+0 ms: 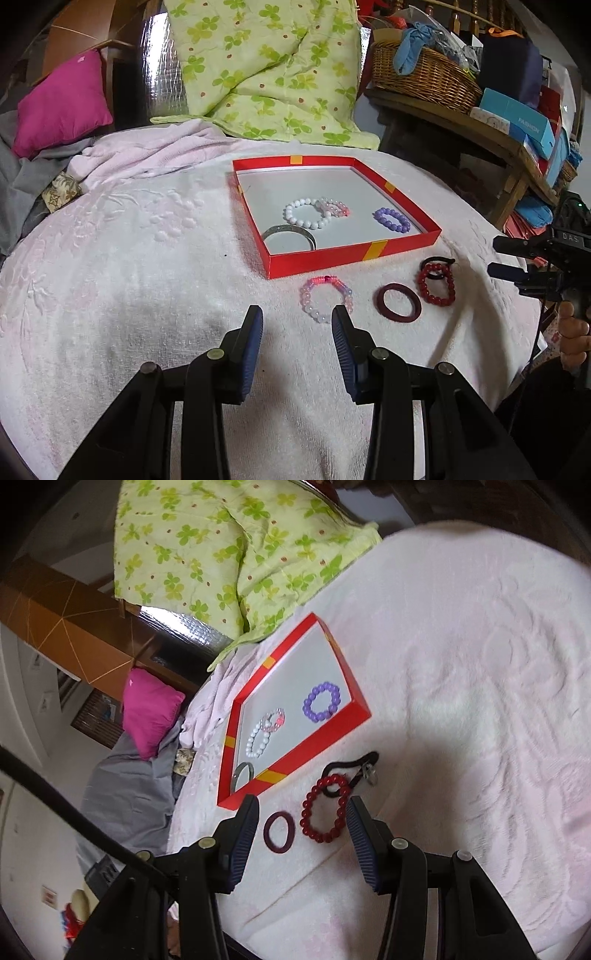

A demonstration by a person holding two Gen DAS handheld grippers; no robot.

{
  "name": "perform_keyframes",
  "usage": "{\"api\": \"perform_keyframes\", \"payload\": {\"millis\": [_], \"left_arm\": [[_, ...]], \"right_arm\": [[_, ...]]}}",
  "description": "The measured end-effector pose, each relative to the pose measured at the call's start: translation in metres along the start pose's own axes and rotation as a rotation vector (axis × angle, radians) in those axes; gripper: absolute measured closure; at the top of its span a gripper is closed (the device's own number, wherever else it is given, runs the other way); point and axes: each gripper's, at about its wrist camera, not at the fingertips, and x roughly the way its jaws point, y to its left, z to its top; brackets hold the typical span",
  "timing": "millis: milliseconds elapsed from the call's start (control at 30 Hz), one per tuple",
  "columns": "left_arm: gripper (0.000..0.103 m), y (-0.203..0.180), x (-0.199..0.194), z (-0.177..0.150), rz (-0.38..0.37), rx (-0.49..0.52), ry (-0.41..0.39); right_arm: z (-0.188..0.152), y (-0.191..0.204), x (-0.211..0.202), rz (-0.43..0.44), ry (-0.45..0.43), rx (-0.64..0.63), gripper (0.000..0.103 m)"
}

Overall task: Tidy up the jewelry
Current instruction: 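Grasp the dark red bangle with the left tool while the right tool grasps the red bead bracelet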

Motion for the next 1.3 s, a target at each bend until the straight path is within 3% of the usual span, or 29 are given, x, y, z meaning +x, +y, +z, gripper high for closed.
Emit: {"api": "perform_keyframes", "payload": {"millis": [433,600,667,733,867,1233,1300], "left_arm": [[0.063,-0.035,0.020,0.007,-0.158,0.073,0.040],[0.063,-0.046,0.026,0.009,-0.200,0.101,0.045],[0.063,-0.048,0.027,0.009,-0.206,0.110,0.043],[0.063,-0.049,0.028,0.010,-0.216,0.115,0.042],[0.064,-0.054,0.035,0.012,-0.216,0.127,0.058],[0.064,-0.077,0.078,0.017,-0.206,0.228,0.122],[0.069,-0.079,0.086,0.014,-0.215,0.232,0.154]], "right_arm": [[0.008,-0.005,0.035,-0.075,0.066,0.043,0.053],[0.003,0.003,0.063,-0.195,0.120,-0.025,0.069],[0.000,0.005,0.072,-0.252,0.133,-0.058,0.090],[-0.002,0.009,0.075,-0.269,0.132,-0.090,0.093],[-0.001,0.015,0.067,-0.256,0.095,-0.116,0.093],[0.013,0.000,0.024,-0.155,0.003,-0.043,0.093],[0.014,-0.005,0.019,-0.148,-0.003,-0.029,0.093]]}}
